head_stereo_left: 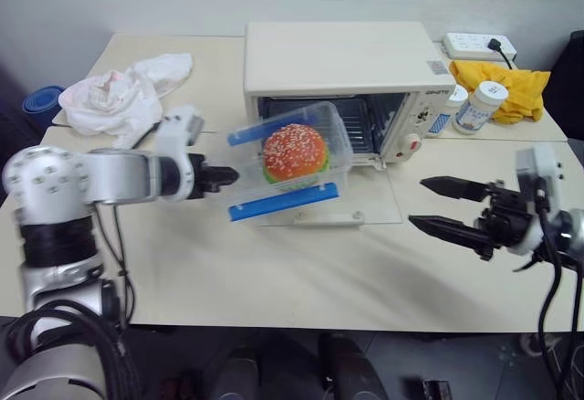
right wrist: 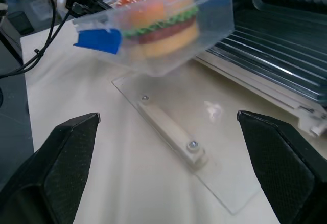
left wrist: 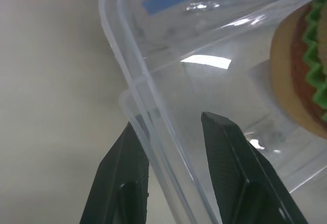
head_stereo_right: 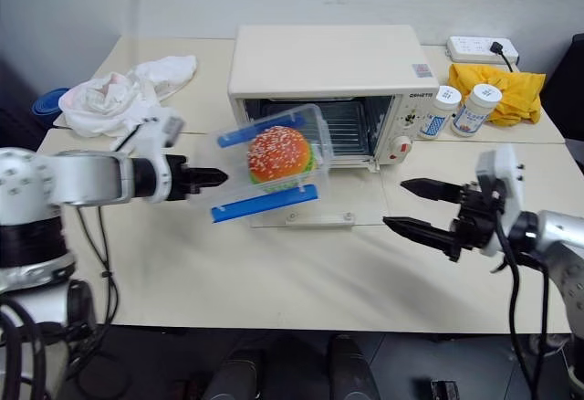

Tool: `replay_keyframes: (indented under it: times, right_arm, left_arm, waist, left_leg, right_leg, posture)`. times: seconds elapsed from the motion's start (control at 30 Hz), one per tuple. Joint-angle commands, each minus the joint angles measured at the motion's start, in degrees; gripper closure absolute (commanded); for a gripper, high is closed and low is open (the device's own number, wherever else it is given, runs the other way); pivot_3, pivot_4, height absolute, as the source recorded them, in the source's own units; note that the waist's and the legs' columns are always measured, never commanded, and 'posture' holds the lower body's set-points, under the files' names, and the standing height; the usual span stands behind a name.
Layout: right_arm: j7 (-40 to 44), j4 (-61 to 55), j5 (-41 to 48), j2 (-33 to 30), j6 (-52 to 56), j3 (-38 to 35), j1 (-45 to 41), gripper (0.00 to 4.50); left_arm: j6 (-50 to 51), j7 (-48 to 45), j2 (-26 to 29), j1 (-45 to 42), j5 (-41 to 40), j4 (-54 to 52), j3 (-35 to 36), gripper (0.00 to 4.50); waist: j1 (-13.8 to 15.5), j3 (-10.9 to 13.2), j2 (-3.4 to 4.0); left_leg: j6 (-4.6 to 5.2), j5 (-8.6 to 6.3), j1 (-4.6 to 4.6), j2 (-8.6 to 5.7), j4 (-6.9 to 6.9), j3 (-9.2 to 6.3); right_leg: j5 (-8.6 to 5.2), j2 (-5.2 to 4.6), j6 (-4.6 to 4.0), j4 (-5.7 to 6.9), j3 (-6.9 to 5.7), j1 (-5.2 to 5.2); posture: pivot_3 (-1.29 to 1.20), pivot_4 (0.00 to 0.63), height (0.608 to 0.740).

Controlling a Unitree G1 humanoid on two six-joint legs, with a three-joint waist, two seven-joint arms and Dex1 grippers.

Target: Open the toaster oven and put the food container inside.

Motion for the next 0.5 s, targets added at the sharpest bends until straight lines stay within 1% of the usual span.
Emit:
replay_keyframes:
  times: [0.03,0.2,0.27,0.3,0.37,0.43,0.5]
  right_arm:
    - [-1.8,-4.7,2.8,-0.5,0.3,-4.7,2.9,0.00]
    - [-4.3,-7.1,4.7,-0.2,0.2,-6.5,5.6,0.00]
    - [-4.9,-7.6,5.0,-0.1,-0.1,-6.8,6.4,0.00]
    - [-5.3,-7.7,5.0,0.0,-0.4,-6.6,6.7,0.00]
    - [-6.4,-7.8,4.3,0.5,-1.1,-5.7,7.0,0.00]
    - [-7.4,-7.8,3.5,1.0,-1.9,-4.6,7.2,0.00]
    - [-8.2,-7.9,3.5,1.3,-2.3,-3.9,7.1,0.00]
  left_arm:
    - [-1.3,-3.6,-2.4,-5.8,5.3,1.5,-2.4,3.20]
    - [-4.1,-9.3,-5.7,-10.3,15.0,4.9,-8.2,3.20]
    - [-4.3,-11.3,-7.0,-10.7,17.8,4.9,-9.9,2.51]
    - [-4.5,-12.0,-7.6,-10.6,19.2,5.0,-10.3,2.31]
    - [-4.8,-13.0,-8.6,-10.2,21.8,5.0,-10.3,1.70]
    - [-4.8,-13.5,-9.7,-9.7,24.1,4.8,-9.5,1.19]
    - [-4.9,-14.1,-11.2,-9.2,25.2,4.0,-7.0,0.50]
  waist:
    - [0.1,0.0,0.00]
    - [0.2,0.0,0.00]
    - [0.2,0.0,0.00]
    - [0.2,0.0,0.00]
    - [0.2,0.0,0.00]
    - [0.2,0.0,0.00]
    - [0.2,0.0,0.00]
  left_leg:
    - [0.01,0.01,0.00,0.01,-0.02,0.00]
    - [0.03,0.13,0.07,-0.07,0.04,-0.01]
    - [0.01,0.19,0.07,-0.11,0.03,-0.02]
    - [0.03,0.21,0.07,-0.12,0.02,-0.05]
    - [0.03,0.21,0.05,-0.12,-0.01,-0.05]
    - [0.03,0.21,0.03,-0.12,-0.02,-0.05]
    - [0.03,0.21,0.03,-0.12,-0.02,-0.05]
  right_leg:
    - [0.00,0.02,0.00,0.00,0.01,-0.02]
    - [0.03,0.00,0.05,0.02,0.03,0.07]
    - [0.05,-0.02,0.08,0.02,0.04,0.09]
    - [0.05,-0.02,0.09,0.02,0.04,0.11]
    - [0.05,-0.02,0.09,0.00,0.04,0.10]
    - [0.05,-0.03,0.09,-0.02,0.04,0.08]
    - [0.05,-0.05,0.10,-0.03,0.04,0.08]
  posture:
    - [0.00,0.150,0.740]
    - [0.00,0.150,0.740]
    - [0.00,0.150,0.740]
    - [0.00,0.150,0.740]
    - [0.00,0.150,0.740]
    - [0.00,0.150,0.740]
    - [0.00,0.150,0.740]
